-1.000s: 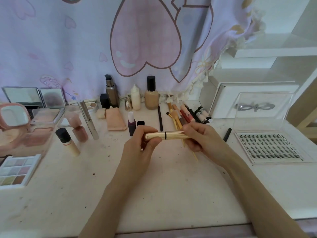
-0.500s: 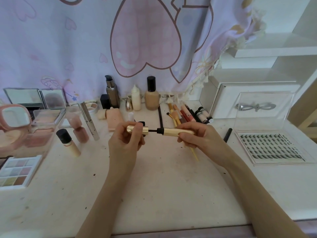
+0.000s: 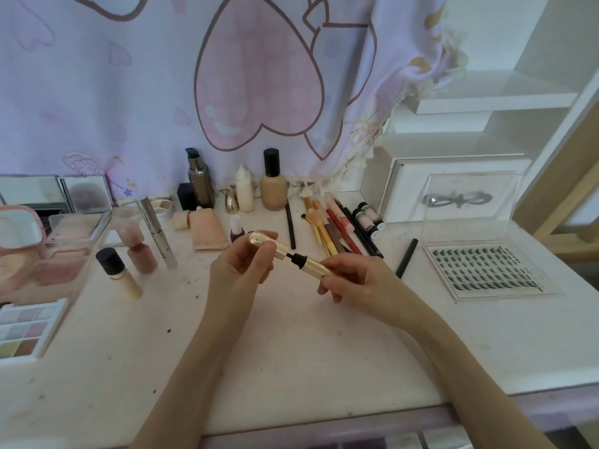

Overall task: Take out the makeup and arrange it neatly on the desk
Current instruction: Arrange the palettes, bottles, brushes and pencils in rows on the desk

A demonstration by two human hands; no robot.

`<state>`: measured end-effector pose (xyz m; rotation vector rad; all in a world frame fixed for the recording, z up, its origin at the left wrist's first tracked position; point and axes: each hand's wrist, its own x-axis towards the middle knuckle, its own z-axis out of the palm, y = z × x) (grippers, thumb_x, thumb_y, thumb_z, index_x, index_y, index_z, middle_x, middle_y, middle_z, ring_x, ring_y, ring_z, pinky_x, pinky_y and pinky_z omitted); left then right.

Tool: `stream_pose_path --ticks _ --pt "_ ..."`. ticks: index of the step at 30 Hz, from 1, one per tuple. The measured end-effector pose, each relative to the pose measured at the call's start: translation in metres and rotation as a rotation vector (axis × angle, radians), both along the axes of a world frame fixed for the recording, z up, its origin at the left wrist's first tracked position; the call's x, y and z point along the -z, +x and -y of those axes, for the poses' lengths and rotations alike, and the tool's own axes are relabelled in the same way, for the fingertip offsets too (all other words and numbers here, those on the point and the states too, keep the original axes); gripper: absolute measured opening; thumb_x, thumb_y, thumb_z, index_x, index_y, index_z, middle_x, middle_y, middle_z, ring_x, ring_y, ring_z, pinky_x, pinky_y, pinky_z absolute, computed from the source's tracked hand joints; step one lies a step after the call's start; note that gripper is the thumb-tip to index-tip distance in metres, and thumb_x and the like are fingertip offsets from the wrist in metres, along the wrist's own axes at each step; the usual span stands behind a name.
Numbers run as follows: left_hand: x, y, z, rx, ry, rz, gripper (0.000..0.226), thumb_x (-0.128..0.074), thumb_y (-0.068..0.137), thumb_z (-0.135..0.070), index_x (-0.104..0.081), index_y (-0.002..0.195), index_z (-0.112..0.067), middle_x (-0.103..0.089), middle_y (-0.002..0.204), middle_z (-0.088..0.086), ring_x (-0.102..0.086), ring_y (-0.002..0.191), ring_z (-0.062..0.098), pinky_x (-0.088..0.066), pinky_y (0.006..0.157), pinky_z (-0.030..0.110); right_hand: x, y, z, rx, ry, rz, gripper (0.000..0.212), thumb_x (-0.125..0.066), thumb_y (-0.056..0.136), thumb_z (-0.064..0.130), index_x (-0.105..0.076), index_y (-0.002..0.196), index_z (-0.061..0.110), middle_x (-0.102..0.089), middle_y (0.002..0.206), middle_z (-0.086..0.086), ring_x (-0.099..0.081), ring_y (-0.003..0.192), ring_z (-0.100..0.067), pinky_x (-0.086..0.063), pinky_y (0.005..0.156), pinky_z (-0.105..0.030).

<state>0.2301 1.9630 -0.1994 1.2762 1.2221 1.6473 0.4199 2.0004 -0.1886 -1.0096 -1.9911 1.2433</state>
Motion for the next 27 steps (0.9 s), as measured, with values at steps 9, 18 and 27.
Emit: stream_pose_path --ticks 9,18,27 --pt "0.001 0.032 -0.006 0.000 -0.028 -0.372 0.025 -0.042 0.096 -0.025 -0.060 0.112 -0.020 -0.058 0.079 -0.009 -0.054 0.067 -0.002 -0.044 0.062 0.009 0.004 0.037 0.024 0.434 0.129 0.004 0.007 -0.055 0.091 0.023 -0.061 0.090 0.026 -0.070 0.080 0.014 -0.054 0.063 0.006 -0.037 0.059 -0.006" --pt "0.015 0.119 -0.015 0.086 0.311 -1.217 0.029 -0.054 0.091 -0.019 -0.061 0.118 -0.013 -0.059 0.113 0.007 -0.049 0.108 0.027 -0.037 0.090 0.037 0.006 0.083 0.021 0.842 0.219 0.314 0.017 -0.057 0.089 0.028 -0.057 0.080 0.014 -0.055 0.069 0.005 -0.051 0.071 -0.017 -0.028 0.062 -0.024" --pt "0.018 0.124 -0.017 0.056 0.199 -1.381 0.027 -0.047 0.094 -0.020 -0.062 0.110 -0.005 -0.059 0.098 0.009 -0.051 0.097 0.027 -0.041 0.086 0.036 0.009 0.078 0.020 0.811 0.220 0.609 0.022 -0.056 0.088 0.028 -0.054 0.080 0.007 -0.052 0.085 -0.007 -0.044 0.076 -0.021 -0.031 0.066 -0.029"
